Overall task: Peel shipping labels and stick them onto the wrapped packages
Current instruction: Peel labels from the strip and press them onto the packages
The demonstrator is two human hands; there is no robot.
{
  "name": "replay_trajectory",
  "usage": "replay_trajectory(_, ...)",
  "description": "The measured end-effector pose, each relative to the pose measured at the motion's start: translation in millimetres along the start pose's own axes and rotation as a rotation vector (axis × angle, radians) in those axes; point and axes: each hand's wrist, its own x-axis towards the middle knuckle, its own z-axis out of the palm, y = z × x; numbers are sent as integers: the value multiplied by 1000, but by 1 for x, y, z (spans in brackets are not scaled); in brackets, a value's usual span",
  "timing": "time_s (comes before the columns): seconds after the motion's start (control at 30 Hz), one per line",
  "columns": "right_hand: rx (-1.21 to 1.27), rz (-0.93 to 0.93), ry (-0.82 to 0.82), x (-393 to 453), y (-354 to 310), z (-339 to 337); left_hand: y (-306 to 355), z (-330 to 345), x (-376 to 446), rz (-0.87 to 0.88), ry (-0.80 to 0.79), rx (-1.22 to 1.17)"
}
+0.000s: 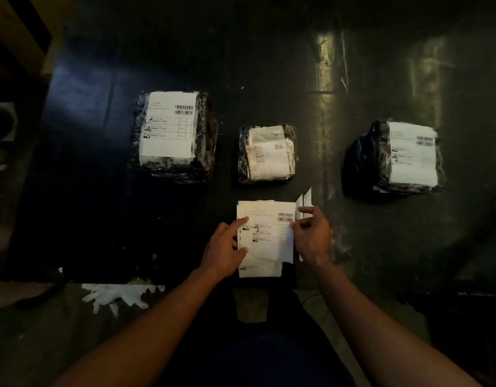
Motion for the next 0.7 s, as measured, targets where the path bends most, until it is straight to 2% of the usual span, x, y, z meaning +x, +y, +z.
replay_trajectory(0.13, 72, -52, -18, 1, -5, -12, 3, -1, 0, -12, -9, 43)
replay_trajectory(0.23, 136, -125, -48, -1, -15, -24, 10, -6, -1, 25, 122, 160)
replay_trajectory(0.3, 177, -171, -50, -4, -26, -35, 22, -14, -2, 87, 219, 49)
replay_trajectory(0.4, 219, -257, -69, -11, -44, -50, 50, -32, -2, 175, 268, -214)
replay_trajectory(0.47, 247, -306, -93, -17, -57, -57, 70, -45, -3, 210, 249, -318)
replay_trajectory(0.6, 313, -397, -130, -29, -84, -70, 107, -67, -9, 277, 112, -581)
replay_trajectory(0.7, 364, -466, -165, -37, -104, -79, 131, -80, -17, 363, 112, -674)
